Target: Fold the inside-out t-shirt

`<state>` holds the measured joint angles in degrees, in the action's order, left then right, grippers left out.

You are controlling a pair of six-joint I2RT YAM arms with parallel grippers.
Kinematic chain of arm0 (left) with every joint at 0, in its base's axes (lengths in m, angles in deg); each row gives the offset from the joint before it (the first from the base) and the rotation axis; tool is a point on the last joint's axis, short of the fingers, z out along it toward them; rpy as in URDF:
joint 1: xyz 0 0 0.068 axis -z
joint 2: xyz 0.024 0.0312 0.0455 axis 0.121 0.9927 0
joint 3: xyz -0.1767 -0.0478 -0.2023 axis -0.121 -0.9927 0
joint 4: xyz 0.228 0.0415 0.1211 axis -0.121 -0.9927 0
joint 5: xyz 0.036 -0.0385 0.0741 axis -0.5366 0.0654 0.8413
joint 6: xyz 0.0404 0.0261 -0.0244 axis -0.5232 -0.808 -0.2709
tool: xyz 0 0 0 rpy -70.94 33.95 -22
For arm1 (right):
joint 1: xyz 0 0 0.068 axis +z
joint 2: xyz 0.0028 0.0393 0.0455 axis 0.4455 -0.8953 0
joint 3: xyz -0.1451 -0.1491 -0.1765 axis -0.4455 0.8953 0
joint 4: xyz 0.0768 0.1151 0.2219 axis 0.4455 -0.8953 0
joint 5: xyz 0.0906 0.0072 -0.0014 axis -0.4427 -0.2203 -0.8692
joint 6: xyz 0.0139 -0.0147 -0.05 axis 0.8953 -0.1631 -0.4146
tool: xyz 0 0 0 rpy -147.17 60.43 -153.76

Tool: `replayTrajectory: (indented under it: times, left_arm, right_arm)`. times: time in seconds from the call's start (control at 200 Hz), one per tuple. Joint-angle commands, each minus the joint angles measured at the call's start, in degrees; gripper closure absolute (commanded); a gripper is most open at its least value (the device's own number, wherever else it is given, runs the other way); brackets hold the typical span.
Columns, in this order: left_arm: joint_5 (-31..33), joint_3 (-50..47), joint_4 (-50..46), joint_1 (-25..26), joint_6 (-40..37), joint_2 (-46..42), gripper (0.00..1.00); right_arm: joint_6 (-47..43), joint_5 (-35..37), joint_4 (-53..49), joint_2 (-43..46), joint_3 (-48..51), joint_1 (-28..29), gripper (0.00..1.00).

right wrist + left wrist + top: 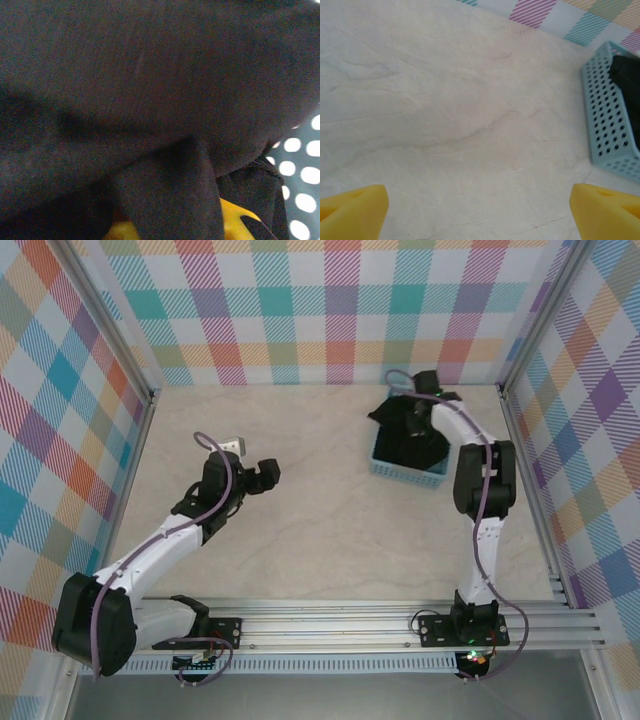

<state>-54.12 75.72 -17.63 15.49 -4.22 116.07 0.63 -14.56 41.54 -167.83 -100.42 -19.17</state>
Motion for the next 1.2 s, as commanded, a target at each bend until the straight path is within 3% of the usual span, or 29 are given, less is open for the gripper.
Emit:
replayTrajectory:
  times: [0.0,0.1,0.275,0.395,0.585,0.745,0.845,0.885,0.95,0.99,1.115,1.2]
  left_arm:
    - [2.1,-1.2,-2.3,0.3,-1.8,-2.6,0.07]
    - [2.8,-1.9,-2.2,0.3,-2.3,-3.4,0.07]
    - [4.6,-2.1,-3.3,0.2,-2.2,-4.2,0.07]
    - [7.0,-3.0,-2.6,0.2,-1.6,-5.7,0.08]
    - [17.1,-3.4,-6.3,-0.7,1.4,-10.5,0.08]
    - [28.2,-3.4,-13.5,-1.5,3.9,-17.6,0.06]
    - [31.0,-4.2,-15.6,-1.7,4.7,-22.1,0.06]
    - [30.2,-4.5,-15.5,-1.7,4.7,-23.4,0.06]
    - [26.5,-4.7,-15.6,-1.7,4.3,-23.7,0.06]
    - [22.3,-4.7,-15.0,-1.7,3.9,-23.0,0.05]
    - [5.2,-5.3,-9.1,-1.4,5.3,-17.1,0.06]
    - [-4.7,-6.7,-3.8,-0.1,6.4,-11.8,0.07]
  right_arm:
    - [-4.3,1.3,2.3,5.6,-2.6,-0.9,0.97]
    - [-2.2,-7.4,8.7,17.0,3.9,1.0,0.98]
    - [0.3,-13.8,17.7,38.6,14.1,7.0,1.00]
    - [1.9,-19.5,20.4,46.9,15.3,12.0,0.99]
    - [7.0,-28.6,21.1,46.5,13.8,19.8,0.98]
    - [12.1,-33.1,21.7,39.0,13.8,23.5,0.96]
    - [16.4,-35.9,21.6,32.2,16.1,23.6,0.92]
    - [16.7,-35.0,19.9,29.0,16.4,23.5,0.84]
    - [14.6,-30.7,12.5,23.2,14.4,22.4,0.60]
    - [12.7,-25.9,7.0,20.0,12.5,21.2,0.50]
    - [7.1,-9.2,1.0,19.5,14.5,19.8,0.37]
    - [5.0,-14.5,5.2,24.3,21.3,21.6,0.30]
